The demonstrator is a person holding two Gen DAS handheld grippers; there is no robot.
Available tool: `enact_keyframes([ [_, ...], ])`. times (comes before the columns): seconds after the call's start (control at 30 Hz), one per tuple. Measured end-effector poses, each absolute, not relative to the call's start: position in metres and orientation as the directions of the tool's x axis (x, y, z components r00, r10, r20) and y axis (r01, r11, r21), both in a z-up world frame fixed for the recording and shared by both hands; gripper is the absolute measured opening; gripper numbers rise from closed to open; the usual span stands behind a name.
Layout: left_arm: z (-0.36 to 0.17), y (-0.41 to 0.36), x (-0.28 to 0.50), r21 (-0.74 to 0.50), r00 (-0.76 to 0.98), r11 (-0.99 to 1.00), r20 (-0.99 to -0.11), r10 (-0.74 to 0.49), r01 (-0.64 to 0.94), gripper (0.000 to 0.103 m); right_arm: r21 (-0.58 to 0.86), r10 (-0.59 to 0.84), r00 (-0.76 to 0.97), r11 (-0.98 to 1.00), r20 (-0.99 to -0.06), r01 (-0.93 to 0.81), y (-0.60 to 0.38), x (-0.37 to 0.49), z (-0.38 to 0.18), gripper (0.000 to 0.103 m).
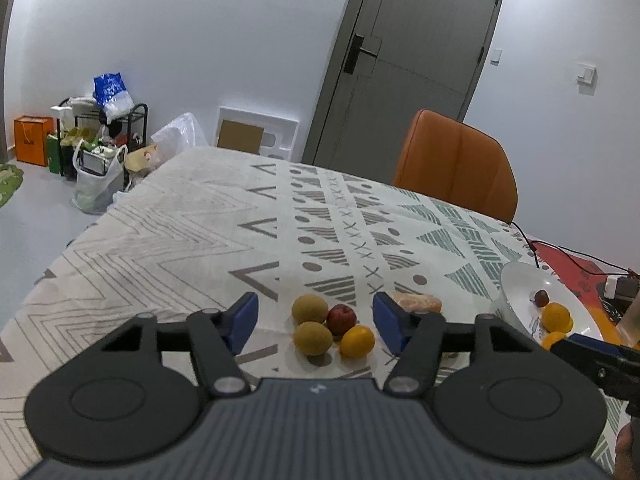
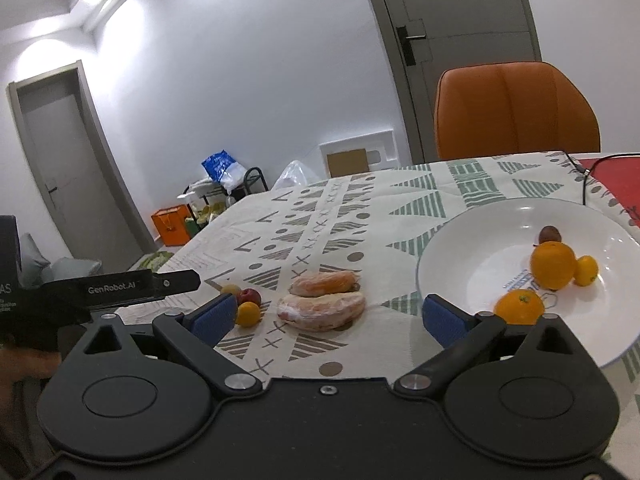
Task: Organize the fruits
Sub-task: 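Grasp a brown kiwi-like fruit with the left tool and lift while the right tool approaches the wrapped pomelo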
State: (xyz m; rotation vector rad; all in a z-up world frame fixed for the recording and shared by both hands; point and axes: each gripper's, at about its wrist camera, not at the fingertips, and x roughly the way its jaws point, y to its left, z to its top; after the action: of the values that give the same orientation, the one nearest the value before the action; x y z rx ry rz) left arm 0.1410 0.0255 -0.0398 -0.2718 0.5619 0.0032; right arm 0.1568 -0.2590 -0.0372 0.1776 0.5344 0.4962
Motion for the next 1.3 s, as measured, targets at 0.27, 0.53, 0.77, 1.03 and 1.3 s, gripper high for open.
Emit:
enact_keyframes([
  [0.27,-0.058,0.031,0.154,-0.280,0.829,0.957,-0.550,-0.098,-0.073,0.049,0.271,0.493,0.723,0.870,-0.484,-0.412,-0.239,0.166,-0.044,0.092],
  [0.53,-0.079,0.032,0.166,-0.322,0.800,0.944,-0.582,-0.142,-0.067,0.025,0.257,0.485,0.698,0.874,-0.527,-0.412,-0.222,0.178,-0.053,0.087],
  [0.77,-0.074,0.037,0.161,-0.332,0.808,0.941,-0.571,-0.147,-0.063,0.025,0.251,0.481,0.680,0.875,-0.554,-0.414,-0.208,0.187,-0.060,0.087],
  [1.03,-0.066,0.050,0.156,-0.332,0.819,0.940,-0.558,-0.132,-0.075,0.025,0.228,0.470,0.673,0.878,-0.571,-0.420,-0.193,0.194,-0.068,0.087],
  [1.3,-0.059,0.065,0.152,-0.316,0.829,0.944,-0.550,-0.100,-0.096,0.025,0.205,0.420,0.681,0.903,-0.600,-0.377,-0.185,0.205,-0.076,0.087],
])
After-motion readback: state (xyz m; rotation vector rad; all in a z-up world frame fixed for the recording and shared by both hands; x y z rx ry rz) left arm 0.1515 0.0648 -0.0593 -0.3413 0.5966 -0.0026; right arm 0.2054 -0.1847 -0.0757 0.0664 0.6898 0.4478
